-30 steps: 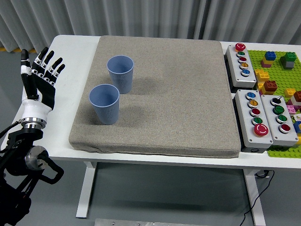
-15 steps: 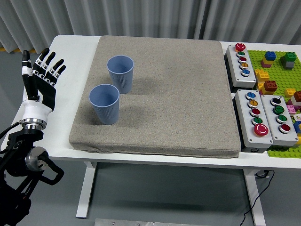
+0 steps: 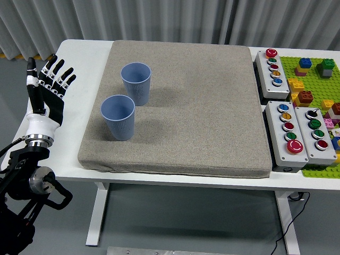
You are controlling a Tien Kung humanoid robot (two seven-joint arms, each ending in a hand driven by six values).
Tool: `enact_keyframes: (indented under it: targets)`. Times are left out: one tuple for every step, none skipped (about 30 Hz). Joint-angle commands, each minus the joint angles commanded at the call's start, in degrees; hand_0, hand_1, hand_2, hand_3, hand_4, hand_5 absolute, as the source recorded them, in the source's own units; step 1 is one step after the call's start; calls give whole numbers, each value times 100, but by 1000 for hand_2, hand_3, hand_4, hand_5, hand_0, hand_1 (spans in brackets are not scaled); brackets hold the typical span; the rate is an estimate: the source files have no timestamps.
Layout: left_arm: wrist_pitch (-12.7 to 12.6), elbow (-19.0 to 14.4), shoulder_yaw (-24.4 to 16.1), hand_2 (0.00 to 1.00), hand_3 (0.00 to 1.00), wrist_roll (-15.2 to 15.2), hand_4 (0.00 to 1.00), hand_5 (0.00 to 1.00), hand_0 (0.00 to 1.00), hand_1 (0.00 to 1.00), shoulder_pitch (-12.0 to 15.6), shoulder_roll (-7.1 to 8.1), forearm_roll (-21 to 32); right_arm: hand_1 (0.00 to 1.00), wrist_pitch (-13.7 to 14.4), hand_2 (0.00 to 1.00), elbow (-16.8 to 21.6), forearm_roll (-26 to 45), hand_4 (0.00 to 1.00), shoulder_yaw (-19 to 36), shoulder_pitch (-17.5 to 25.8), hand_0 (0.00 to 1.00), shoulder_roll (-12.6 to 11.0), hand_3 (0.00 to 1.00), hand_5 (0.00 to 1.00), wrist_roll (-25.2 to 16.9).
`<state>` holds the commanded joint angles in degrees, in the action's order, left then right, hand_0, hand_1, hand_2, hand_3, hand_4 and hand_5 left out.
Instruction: Pick cup pour cup place
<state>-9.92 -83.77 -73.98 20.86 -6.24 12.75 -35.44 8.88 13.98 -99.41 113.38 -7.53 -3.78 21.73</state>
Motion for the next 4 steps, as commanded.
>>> enact_keyframes:
  targets:
    - [0,-3,-2,893,849,-1,853,998,782,773,1,-1,-3,600,-1,508,0,-4,2,1,0,640,0,577,2,1]
    - [-3,-19,-19,893,849,0,853,998,782,773,4,-1,-14,600,1,508,0,2,2,1,0,640,2,577,2,2]
    - [-5,-34,-35,893,849,1,853,998,782,773,8,1,-22,600,1,508,0,4,2,1,-1,640,3,577,2,3]
    - [-8,-56,-59,893,849,0,853,998,782,773,14,7,-33,600,2,508,-1,1,2,4,-4,640,3,577,2,2]
